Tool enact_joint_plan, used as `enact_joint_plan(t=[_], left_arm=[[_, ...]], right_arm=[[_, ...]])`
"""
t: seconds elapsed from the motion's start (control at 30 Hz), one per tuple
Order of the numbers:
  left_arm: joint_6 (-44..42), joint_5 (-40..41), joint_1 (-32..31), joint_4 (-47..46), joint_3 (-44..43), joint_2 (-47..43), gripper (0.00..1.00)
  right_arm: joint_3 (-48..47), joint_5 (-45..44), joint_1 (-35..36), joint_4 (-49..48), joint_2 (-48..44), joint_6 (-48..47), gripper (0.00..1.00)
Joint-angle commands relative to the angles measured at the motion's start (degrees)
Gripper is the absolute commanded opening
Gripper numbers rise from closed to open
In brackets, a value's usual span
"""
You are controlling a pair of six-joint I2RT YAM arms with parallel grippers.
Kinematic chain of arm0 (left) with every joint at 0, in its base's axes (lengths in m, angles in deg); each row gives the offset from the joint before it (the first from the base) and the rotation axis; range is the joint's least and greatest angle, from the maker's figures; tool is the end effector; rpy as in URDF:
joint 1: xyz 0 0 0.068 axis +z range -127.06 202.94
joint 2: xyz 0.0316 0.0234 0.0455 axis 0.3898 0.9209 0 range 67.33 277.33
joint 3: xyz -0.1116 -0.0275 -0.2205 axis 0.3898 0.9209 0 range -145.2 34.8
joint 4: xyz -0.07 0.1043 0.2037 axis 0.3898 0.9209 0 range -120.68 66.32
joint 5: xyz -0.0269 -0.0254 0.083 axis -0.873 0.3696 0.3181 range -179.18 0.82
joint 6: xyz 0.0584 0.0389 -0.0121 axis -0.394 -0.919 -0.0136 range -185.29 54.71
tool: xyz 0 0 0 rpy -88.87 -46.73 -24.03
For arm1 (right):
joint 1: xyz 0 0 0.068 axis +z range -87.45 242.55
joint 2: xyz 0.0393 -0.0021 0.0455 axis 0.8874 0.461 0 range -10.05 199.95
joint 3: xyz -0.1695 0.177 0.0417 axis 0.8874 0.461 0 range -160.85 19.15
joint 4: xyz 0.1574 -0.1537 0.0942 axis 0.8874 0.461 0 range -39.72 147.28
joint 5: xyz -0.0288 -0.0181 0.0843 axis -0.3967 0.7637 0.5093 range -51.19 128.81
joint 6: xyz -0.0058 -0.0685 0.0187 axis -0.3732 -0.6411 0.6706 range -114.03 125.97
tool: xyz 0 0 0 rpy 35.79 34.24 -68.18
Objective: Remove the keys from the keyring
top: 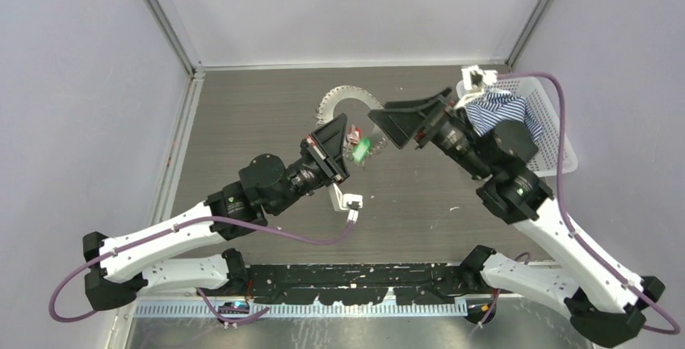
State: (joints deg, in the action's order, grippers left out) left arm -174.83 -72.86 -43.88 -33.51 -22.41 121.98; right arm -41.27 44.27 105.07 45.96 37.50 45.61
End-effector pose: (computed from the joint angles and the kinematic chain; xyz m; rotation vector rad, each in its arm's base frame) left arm 0.1055 -0.2046 0.3904 1.5070 0.2866 0.8088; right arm 0.1344 0.1308 0.4367 -0.1240 1.3787 1.2806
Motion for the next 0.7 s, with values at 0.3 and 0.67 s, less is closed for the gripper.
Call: enact_joint_plan(t=[0.3, 0.67], left_arm=[[-0.13, -0.78, 1.08, -8.12, -0.04, -0.50, 0.01], [13.63, 5.00, -0.83, -25.89, 2.80, 1.04, 0.00]], right_arm=[[-6.12, -0.38, 0.62, 23.00, 7.47, -5.58, 0.92], [4.44, -4.51, 0.60, 15.71, -9.22, -11.13, 0.91]])
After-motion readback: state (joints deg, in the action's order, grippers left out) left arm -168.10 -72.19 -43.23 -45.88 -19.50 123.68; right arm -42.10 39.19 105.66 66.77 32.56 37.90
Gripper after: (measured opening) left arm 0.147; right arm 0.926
